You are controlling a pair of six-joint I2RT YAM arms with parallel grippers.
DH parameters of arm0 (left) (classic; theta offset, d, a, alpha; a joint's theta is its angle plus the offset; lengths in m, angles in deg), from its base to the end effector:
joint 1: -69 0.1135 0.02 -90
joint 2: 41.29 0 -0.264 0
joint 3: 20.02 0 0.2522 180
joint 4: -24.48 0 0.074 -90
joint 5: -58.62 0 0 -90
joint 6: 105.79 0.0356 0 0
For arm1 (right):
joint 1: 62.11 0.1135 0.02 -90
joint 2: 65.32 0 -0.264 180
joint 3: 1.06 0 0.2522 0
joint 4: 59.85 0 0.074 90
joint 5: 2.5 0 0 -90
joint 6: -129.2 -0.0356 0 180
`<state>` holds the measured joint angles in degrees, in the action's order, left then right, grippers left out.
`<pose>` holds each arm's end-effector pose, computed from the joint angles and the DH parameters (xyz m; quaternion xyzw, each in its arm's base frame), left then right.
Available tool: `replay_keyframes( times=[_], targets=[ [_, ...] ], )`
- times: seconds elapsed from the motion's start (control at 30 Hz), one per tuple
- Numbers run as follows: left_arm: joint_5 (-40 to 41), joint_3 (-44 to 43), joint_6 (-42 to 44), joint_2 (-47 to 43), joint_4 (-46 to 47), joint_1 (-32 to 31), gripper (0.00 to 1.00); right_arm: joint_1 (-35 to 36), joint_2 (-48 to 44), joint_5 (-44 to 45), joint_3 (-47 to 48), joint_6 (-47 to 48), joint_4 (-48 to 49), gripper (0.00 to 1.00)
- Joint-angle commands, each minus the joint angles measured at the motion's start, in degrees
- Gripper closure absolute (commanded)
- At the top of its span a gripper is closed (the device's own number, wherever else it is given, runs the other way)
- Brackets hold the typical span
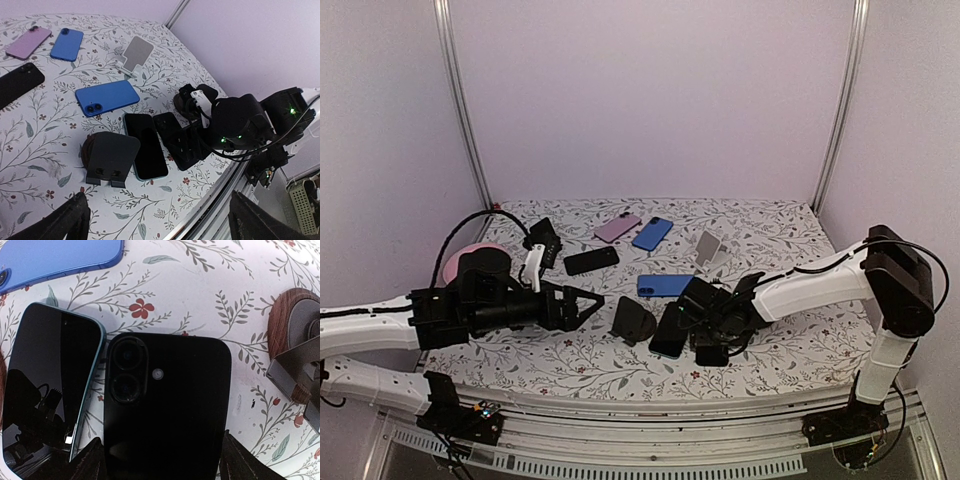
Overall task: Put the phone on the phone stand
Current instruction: Pick up the phone at the center of the board.
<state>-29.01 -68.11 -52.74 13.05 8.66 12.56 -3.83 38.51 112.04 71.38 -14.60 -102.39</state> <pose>0.1219 -0.1811 0.2594 0.1290 0.8192 -0.3947 0.3956 0.1849 0.2711 0.1363 -0.0081 0.9680 -0.0043 0.2508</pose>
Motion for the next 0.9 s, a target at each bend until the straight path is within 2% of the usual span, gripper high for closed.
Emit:
replay_keyframes(
  times=[0.0,0.5,0.87],
  targets=[
    [-0.38,0.12,-0.02,1.87,5.34,-0.85,0.03,-0.91,-3.36,0.17,2.16,1.9,-0.29,0.4],
    [-2.21,-0.48,0.18,11.19,14.46,-0.89,0.04,-0.98,-9.1,-0.02,6.23,4.54,0.86,0.39],
    [-5.81,-4.76,-0.71,21.62,20.76,-1.03,0.16,-1.09,-13.08,-2.25,10.12,6.02,6.58,0.39]
  ],
)
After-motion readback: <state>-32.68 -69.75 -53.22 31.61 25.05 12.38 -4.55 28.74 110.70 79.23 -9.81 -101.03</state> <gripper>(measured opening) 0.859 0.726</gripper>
